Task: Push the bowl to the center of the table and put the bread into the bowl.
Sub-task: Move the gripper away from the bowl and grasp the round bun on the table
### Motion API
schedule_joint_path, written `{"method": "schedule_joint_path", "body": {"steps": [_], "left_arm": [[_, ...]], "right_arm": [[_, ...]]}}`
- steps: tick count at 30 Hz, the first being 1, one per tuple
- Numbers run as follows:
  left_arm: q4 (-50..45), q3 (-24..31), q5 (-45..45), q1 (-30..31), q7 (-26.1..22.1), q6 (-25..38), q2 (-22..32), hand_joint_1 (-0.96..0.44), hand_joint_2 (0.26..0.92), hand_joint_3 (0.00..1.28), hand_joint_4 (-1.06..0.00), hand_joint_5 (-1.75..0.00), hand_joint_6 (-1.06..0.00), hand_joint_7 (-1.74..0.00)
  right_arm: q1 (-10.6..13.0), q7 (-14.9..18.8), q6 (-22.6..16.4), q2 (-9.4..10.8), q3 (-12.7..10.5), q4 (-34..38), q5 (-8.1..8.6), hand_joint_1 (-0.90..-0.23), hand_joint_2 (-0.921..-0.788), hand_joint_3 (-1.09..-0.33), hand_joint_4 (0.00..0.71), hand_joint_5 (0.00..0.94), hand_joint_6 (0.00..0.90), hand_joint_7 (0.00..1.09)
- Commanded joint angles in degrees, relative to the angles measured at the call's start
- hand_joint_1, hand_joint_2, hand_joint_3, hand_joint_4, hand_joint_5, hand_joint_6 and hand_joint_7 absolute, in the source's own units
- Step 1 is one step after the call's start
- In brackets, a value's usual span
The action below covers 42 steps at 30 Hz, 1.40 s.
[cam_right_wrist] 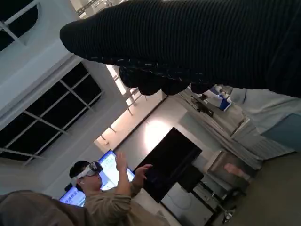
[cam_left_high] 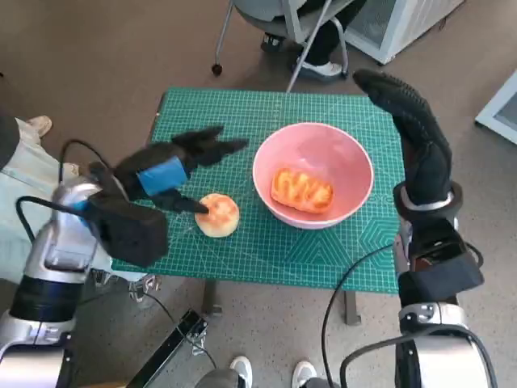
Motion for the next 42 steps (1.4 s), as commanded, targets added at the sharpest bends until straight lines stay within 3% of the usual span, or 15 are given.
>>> {"method": "schedule_joint_path", "body": {"steps": [1, 12, 25, 30, 33, 35, 36, 37, 38, 40, 42], "left_arm": [[2.4, -2.7, 3.2, -0.5, -0.5, 1.4, -0.1, -0.15, 0.821, 0.00, -0.11, 0.00, -0.25, -0.06], [11.7, -8.3, 8.7, -3.6, 0.3, 1.9, -3.0, -0.16, 0.826, 0.00, -0.10, 0.00, -0.26, -0.04], [26.0, -14.4, 13.9, -8.1, 0.3, 3.1, -7.7, -0.12, 0.824, 0.00, -0.15, -0.01, -0.29, -0.03], [29.6, -16.2, 16.1, -9.8, 1.2, 3.3, -8.4, -0.10, 0.827, 0.00, -0.25, -0.04, -0.39, -0.07], [30.1, -16.7, 17.0, -10.3, 2.3, 3.0, -8.1, -0.09, 0.843, 0.01, -0.41, -0.06, -0.54, -0.13], [29.8, -16.4, 16.9, -10.2, 3.1, 2.1, -7.7, -0.08, 0.869, 0.01, -0.60, -0.10, -0.63, -0.29], [29.7, -16.2, 16.8, -10.2, 3.5, 1.6, -7.5, -0.13, 0.880, 0.03, -0.65, -0.15, -0.63, -0.49], [29.5, -15.7, 16.4, -10.1, 4.1, 0.6, -7.1, -0.21, 0.894, 0.08, -0.68, -0.29, -0.61, -0.79], [29.3, -15.3, 16.1, -10.1, 4.5, -0.2, -6.8, -0.14, 0.904, 0.09, -0.67, -0.60, -0.60, -0.96], [28.3, -14.1, 15.1, -10.0, 5.3, -1.7, -6.1, -0.07, 0.912, 0.09, -0.65, -0.89, -0.60, -1.09], [27.2, -12.5, 13.5, -10.0, 6.0, -3.3, -5.4, -0.04, 0.916, 0.10, -0.65, -1.05, -0.60, -1.15]], "right_arm": [[0.7, 1.5, 0.9, 0.4, 0.5, 0.5, 1.24, -0.614, -0.921, -0.697, 0.317, 0.002, -0.001, 0.76], [0.7, 4.3, 1.3, 0.3, 0.4, 0.1, 3.67, -0.584, -0.921, -0.696, 0.317, 0.001, -0.001, 0.75], [1.0, 5.0, 1.3, -0.4, -0.2, -0.3, 3.79, -0.568, -0.921, -0.701, 0.317, 0.001, -0.001, 0.76], [1.1, 4.4, 1.0, -0.6, -0.4, -0.2, 2.92, -0.574, -0.921, -0.701, 0.317, 0.001, -0.001, 0.76], [1.2, 4.0, 0.9, -0.7, -0.6, -0.3, 2.43, -0.575, -0.921, -0.702, 0.317, 0.001, -0.001, 0.76], [1.2, 3.8, 0.8, -0.7, -0.7, -0.4, 2.09, -0.581, -0.921, -0.702, 0.317, 0.001, -0.001, 0.76], [1.2, 3.7, 0.8, -0.7, -0.7, -0.4, 1.96, -0.583, -0.921, -0.702, 0.317, 0.001, -0.001, 0.76], [1.2, 3.6, 0.8, -0.7, -0.7, -0.4, 1.80, -0.586, -0.921, -0.701, 0.317, 0.001, -0.001, 0.76], [1.1, 3.5, 0.8, -0.8, -0.7, -0.4, 1.67, -0.590, -0.921, -0.700, 0.318, 0.001, -0.001, 0.77], [1.1, 3.3, 0.8, -0.8, -0.8, -0.4, 1.46, -0.594, -0.921, -0.700, 0.318, 0.001, -0.001, 0.77], [1.0, 3.2, 0.8, -0.8, -0.8, -0.3, 1.32, -0.596, -0.921, -0.699, 0.318, 0.001, -0.001, 0.77]]}}
